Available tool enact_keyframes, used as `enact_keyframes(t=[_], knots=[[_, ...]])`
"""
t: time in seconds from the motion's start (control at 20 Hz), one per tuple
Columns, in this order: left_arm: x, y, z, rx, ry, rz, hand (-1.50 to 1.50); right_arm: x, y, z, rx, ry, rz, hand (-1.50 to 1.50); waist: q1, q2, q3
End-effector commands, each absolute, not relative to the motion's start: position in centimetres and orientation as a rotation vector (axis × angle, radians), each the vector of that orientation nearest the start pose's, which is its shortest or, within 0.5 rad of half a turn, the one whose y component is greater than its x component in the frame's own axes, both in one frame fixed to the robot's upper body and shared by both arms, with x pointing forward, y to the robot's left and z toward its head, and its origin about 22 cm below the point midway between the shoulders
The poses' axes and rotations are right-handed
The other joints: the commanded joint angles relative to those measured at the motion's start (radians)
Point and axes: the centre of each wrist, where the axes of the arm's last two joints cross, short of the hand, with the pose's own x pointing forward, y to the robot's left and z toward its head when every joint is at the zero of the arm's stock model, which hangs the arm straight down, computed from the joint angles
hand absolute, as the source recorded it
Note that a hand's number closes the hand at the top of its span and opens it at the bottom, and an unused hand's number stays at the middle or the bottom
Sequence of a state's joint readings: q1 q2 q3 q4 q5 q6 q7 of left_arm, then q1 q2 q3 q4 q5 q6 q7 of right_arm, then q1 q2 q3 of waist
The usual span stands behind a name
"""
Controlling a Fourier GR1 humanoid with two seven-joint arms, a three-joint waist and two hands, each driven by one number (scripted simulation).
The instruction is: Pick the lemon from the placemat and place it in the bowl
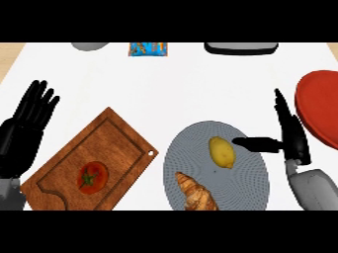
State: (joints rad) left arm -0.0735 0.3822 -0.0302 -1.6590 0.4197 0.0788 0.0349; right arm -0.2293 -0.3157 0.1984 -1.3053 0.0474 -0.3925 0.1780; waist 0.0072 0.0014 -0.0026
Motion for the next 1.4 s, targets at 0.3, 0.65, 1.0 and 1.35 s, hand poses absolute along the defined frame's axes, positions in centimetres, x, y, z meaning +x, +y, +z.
enact_keyframes(t=[0.3,0.65,1.0,1.35], knots=[[27.1,29.5,6.2,-0.089,-1.693,0.064,0.0,34.7,-25.2,6.3,-0.751,-1.342,0.423,-1.5,0.002,-0.001,0.001],[27.3,29.0,6.6,-0.119,-1.707,0.024,0.0,35.9,-24.2,7.3,-0.57,-0.789,0.937,-1.5,0.041,0.004,-0.005],[27.1,28.9,5.7,-0.119,-1.694,0.06,0.0,39.4,-20.0,13.5,-0.386,-0.59,1.122,-1.5,0.014,0.0,0.001],[27.4,28.7,5.8,-0.083,-1.699,0.063,0.0,38.3,-16.8,15.3,-0.369,-0.564,1.065,-1.5,-0.011,-0.005,0.002]])
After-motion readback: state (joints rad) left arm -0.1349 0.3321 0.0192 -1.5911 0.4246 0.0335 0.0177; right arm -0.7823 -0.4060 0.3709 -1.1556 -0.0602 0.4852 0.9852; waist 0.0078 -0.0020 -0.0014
